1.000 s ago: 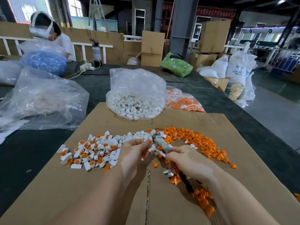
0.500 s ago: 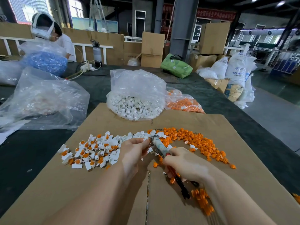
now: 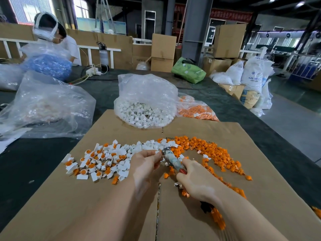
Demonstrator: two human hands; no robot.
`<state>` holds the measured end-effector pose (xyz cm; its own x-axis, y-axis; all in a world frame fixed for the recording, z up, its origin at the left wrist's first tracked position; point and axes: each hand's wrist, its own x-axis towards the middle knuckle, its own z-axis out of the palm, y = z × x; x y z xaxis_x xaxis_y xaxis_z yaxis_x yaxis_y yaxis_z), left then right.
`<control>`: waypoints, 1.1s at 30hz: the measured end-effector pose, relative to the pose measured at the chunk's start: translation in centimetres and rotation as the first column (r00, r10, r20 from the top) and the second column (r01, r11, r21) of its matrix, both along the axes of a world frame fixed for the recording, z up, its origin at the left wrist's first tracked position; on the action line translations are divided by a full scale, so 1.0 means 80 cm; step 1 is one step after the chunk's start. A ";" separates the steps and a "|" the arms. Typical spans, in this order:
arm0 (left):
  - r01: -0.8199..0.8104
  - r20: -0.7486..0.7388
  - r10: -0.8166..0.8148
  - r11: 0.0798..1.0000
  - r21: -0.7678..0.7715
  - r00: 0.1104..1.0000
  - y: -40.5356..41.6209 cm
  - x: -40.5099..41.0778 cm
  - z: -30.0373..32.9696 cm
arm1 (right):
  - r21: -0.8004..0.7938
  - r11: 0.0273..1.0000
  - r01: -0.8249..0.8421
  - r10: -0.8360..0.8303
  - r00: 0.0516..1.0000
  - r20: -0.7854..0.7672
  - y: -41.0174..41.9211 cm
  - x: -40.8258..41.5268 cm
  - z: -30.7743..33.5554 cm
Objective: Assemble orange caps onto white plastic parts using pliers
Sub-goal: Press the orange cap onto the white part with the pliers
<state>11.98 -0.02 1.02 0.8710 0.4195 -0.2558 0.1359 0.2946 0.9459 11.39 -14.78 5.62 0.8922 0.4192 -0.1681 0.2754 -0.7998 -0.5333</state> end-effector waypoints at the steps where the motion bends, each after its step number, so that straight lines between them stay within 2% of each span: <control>1: -0.002 -0.002 0.002 1.000 -0.010 1.000 0.000 -0.001 0.000 | 0.024 1.000 0.004 -0.004 1.000 -0.002 -0.001 0.000 -0.002; 4: -0.015 0.008 0.016 0.997 -0.077 1.000 0.001 -0.004 0.002 | 0.118 0.989 0.090 -0.089 0.996 -0.010 -0.012 0.004 -0.007; 6: -0.011 0.025 0.011 1.000 -0.025 1.000 0.002 -0.010 0.001 | 0.113 0.977 0.179 -0.188 0.979 0.074 -0.023 0.013 -0.011; 9: -0.003 0.062 -0.006 0.989 0.147 0.998 0.002 -0.017 -0.009 | 0.005 0.951 0.309 -0.302 0.924 0.235 -0.043 0.030 -0.023; 11: 0.062 0.005 -0.069 0.917 0.393 0.998 0.002 -0.017 -0.017 | -0.074 0.926 0.371 -0.337 0.898 0.281 -0.056 0.042 -0.033; 13: 0.107 -0.048 -0.096 0.847 0.520 0.994 0.004 -0.015 -0.024 | -0.188 0.893 0.410 -0.329 0.877 0.349 -0.067 0.049 -0.043; 15: 0.131 -0.050 -0.123 0.845 0.518 0.991 0.005 -0.015 -0.028 | -0.281 0.852 0.441 -0.292 0.848 0.443 -0.076 0.053 -0.051; 17: 0.144 -0.046 -0.142 0.830 0.539 0.989 0.005 -0.015 -0.031 | -0.310 0.837 0.452 -0.262 0.827 0.498 -0.080 0.057 -0.058; 23: 0.120 -0.026 -0.128 0.817 0.564 0.991 0.008 -0.015 -0.037 | -0.380 0.800 0.464 -0.234 0.825 0.515 -0.079 0.063 -0.066; 25: 0.118 -0.016 -0.132 0.815 0.567 0.991 0.008 -0.015 -0.036 | -0.398 0.783 0.479 -0.189 0.792 0.581 -0.071 0.057 -0.063; 27: 0.120 -0.012 -0.138 0.812 0.571 0.990 0.008 -0.014 -0.037 | -0.314 0.858 0.408 -0.112 0.743 0.660 -0.054 0.047 -0.062; 29: 0.132 -0.017 -0.149 0.810 0.571 0.989 0.007 -0.014 -0.037 | -0.120 0.976 0.181 -0.046 0.714 0.699 -0.030 0.034 -0.065; 31: 0.151 -0.016 -0.176 0.796 0.586 0.984 0.006 -0.014 -0.036 | 0.063 0.997 -0.042 -0.016 0.703 0.711 -0.008 0.021 -0.073; 33: 0.167 -0.006 -0.207 0.772 0.613 0.978 0.006 -0.016 -0.033 | 0.125 0.981 -0.151 0.017 0.699 0.715 0.007 0.012 -0.080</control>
